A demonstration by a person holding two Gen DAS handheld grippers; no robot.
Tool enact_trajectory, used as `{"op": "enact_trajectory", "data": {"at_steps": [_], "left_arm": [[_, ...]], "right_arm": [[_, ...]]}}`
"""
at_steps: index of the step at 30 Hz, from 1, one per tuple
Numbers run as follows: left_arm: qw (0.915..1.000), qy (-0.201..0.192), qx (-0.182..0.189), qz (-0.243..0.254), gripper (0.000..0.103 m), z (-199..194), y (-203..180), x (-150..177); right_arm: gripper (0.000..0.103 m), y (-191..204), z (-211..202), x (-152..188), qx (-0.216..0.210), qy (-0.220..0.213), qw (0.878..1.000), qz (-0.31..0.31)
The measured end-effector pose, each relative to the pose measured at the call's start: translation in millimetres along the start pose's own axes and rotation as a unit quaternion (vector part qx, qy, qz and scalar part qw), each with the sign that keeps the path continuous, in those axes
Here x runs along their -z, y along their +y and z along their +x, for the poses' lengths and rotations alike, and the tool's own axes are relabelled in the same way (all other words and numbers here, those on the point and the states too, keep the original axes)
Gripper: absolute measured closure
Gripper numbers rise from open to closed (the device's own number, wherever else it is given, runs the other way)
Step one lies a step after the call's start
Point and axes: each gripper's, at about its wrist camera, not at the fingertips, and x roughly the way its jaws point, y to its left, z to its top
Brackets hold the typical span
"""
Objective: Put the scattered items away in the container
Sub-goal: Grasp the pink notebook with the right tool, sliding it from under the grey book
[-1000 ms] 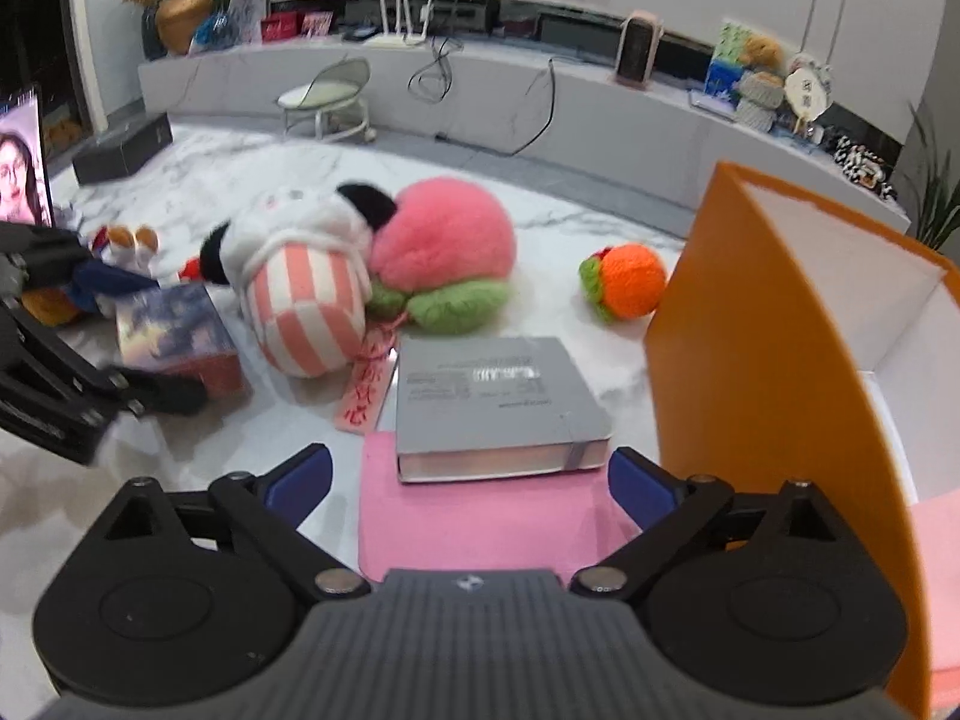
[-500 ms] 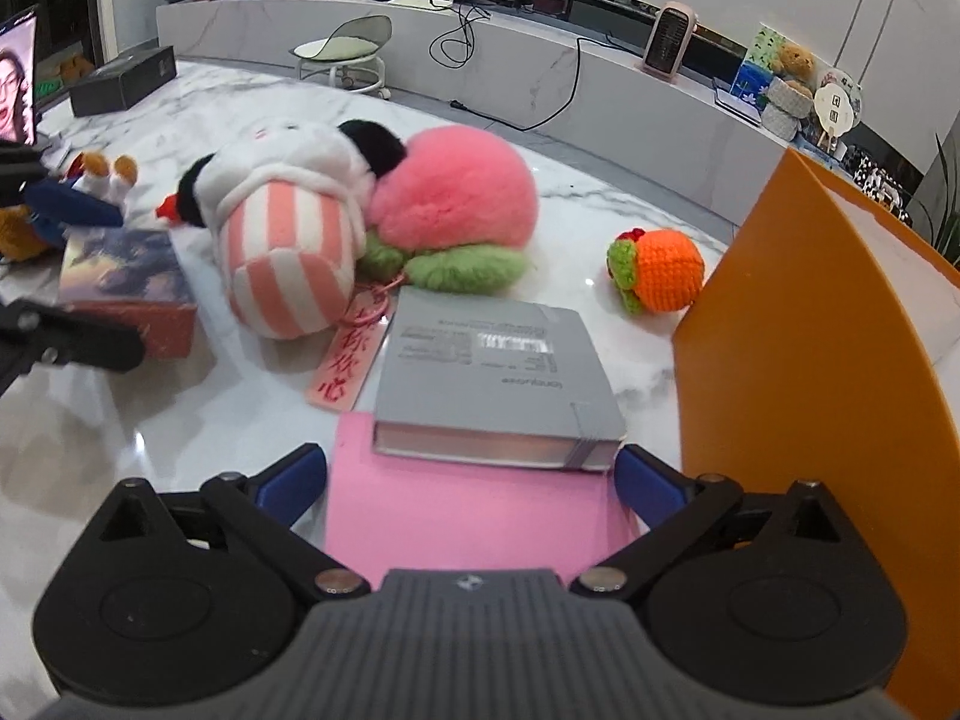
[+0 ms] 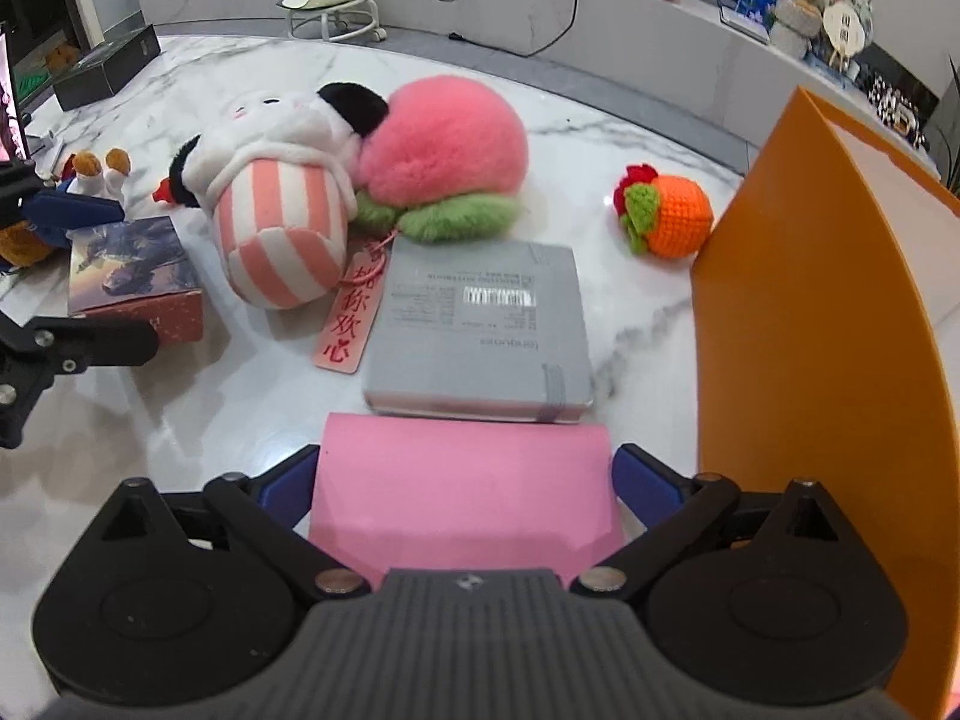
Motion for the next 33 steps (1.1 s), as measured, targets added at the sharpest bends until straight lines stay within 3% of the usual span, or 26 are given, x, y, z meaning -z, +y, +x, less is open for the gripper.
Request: {"op": "enact_trajectory", "data": {"at_steps": [7,13,16,18,23,25,27,33], "left_arm": [[1.0,-0.003,0.001,-0.002,0.0,-3,0,-1],[1.0,-0.009,0.004,-0.001,0.0,-8,-1,-2],[0.9998,-0.01,0.015,-0.001,0.042,-11,-2,-4],[0.9999,-0.007,0.015,-0.003,0.046,-12,-2,-6],[0.9996,0.017,0.022,-0.012,0.044,-6,2,1],[0.9997,0.014,0.018,-0.004,0.029,-6,1,3],[0.9998,0.015,0.007,0.006,0.021,-5,0,5],[0.9999,0.003,-0.009,0.009,0.012,-3,3,9]], "right_arm": [[0.003,1,-12,3,-0.037,0.024,0.999,0.012],[0.003,8,-27,4,-0.057,0.018,0.998,0.012],[0.003,8,-33,3,-0.055,0.013,0.998,0.013],[0.003,8,-38,3,-0.053,0.009,0.998,0.014],[0.003,9,-40,3,-0.053,0.01,0.998,0.012],[0.003,10,-39,5,-0.051,0.012,0.999,0.01],[0.003,11,-39,6,-0.05,0.013,0.999,0.009],[0.003,11,-38,6,-0.046,0.013,0.999,0.006]]}}
